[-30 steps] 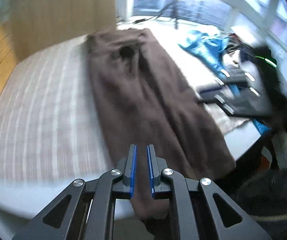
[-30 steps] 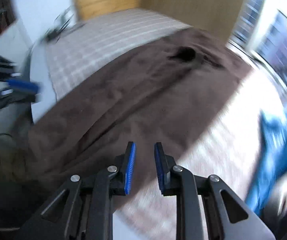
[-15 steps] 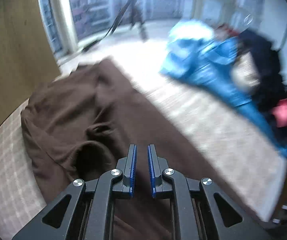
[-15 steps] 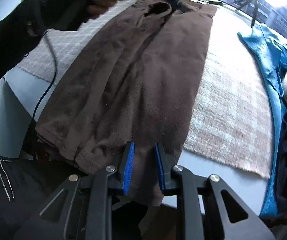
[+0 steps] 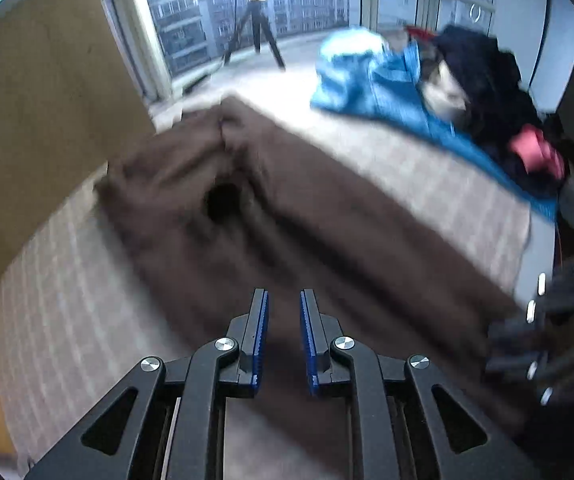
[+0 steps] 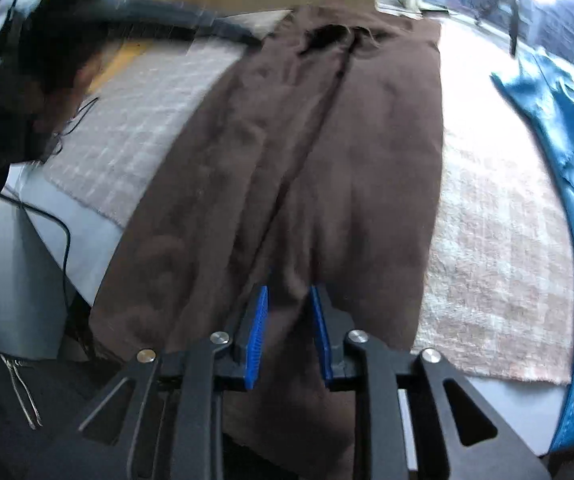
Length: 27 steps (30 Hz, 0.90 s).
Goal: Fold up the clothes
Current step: 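Grasp the brown shirt hem with both grippers and lift it toward the collar, then fold the hem over toward the collar with both grippers, then release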
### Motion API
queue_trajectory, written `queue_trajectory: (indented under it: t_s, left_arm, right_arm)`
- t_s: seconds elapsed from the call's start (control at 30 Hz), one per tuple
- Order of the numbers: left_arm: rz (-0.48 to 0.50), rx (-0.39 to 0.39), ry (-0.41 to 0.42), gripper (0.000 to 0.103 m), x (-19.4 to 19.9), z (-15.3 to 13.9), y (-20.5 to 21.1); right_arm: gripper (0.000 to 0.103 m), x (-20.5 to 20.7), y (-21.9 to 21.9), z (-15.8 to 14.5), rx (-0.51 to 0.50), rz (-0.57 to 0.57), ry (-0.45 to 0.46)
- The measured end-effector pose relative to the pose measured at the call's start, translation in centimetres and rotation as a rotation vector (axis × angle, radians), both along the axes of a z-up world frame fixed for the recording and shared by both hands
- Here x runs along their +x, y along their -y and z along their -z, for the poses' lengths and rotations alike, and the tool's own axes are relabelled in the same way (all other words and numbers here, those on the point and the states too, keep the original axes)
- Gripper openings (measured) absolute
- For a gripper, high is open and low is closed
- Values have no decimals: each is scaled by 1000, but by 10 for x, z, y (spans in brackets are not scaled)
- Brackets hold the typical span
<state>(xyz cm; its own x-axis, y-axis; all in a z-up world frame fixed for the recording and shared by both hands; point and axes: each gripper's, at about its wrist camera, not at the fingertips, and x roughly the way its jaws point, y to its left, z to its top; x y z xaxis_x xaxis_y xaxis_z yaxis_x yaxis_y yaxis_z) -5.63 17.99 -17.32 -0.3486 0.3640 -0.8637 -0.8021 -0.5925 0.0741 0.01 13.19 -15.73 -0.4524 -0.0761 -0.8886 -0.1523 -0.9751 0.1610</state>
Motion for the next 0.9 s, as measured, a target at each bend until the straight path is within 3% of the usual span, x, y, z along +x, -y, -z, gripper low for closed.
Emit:
queue_trajectory:
  t_s: [0.13, 0.2, 0.23, 0.3, 0.4, 0.47, 0.57, 0.7, 0.9]
  left_arm:
    - [44, -49, 20, 10, 11, 34, -19]
    - [67, -72, -30, 7, 18, 36, -26]
    - [63, -69, -15, 6, 21, 30, -22]
    - [24, -9, 42, 14, 25, 16, -3]
    - [-88, 80, 149, 18, 46, -1, 37]
    - [-158, 127, 241, 23, 68, -3, 61]
    - [-235, 153, 382, 24, 101, 7, 77]
    - [-275, 157, 468, 24, 127, 22, 72]
    - [-289, 85, 449, 28, 149, 35, 56]
  right_arm:
    - [30, 5, 6, 2, -17, -49, 31]
    - [29, 12, 5, -2, -33, -49, 46]
    - [29, 19, -2, -8, -63, -19, 35]
    - [32, 40, -20, -20, -87, 78, -2]
    - [41, 70, -38, -24, -57, 191, 13]
    - [41, 80, -45, -17, -70, 230, 36]
    - [41, 87, -52, -4, -93, 257, 71]
    - [41, 88, -57, 2, -116, 230, 70]
    - [41, 84, -46, 5, -116, 157, 97]
